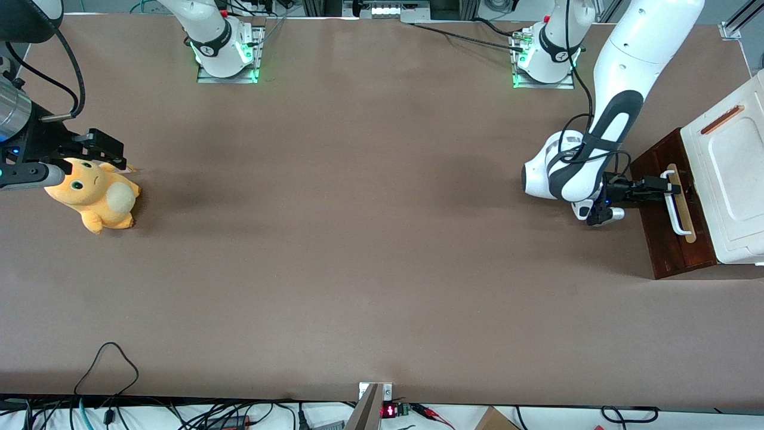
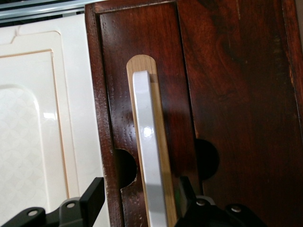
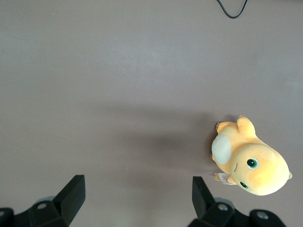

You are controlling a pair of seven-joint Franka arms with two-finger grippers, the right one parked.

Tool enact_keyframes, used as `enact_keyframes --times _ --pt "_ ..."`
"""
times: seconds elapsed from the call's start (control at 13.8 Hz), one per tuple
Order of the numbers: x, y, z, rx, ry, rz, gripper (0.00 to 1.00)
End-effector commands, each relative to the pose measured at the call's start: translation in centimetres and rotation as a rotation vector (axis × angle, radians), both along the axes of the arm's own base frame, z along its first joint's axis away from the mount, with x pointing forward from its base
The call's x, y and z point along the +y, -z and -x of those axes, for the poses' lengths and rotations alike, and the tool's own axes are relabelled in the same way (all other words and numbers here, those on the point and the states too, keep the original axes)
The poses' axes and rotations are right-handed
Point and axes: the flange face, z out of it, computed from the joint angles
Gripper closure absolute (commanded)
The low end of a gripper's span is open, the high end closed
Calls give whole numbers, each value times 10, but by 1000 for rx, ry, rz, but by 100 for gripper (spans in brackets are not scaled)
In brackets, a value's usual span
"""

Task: Open lower drawer with left arm only
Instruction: 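Align the open left gripper around the white bar handle, then close the left gripper on the white bar handle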

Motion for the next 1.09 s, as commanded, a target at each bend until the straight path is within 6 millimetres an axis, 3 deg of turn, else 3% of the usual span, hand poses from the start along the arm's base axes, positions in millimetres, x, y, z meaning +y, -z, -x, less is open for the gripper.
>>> enact_keyframes --times 0.0,0.22,0.51,1.02 --pt "4 2 -9 -20 2 -12 39" --pt "5 3 -19 -37 -4 -1 48" --pt "5 6 -22 -60 -7 2 47" --pt "23 10 -22 -60 -23 -9 50"
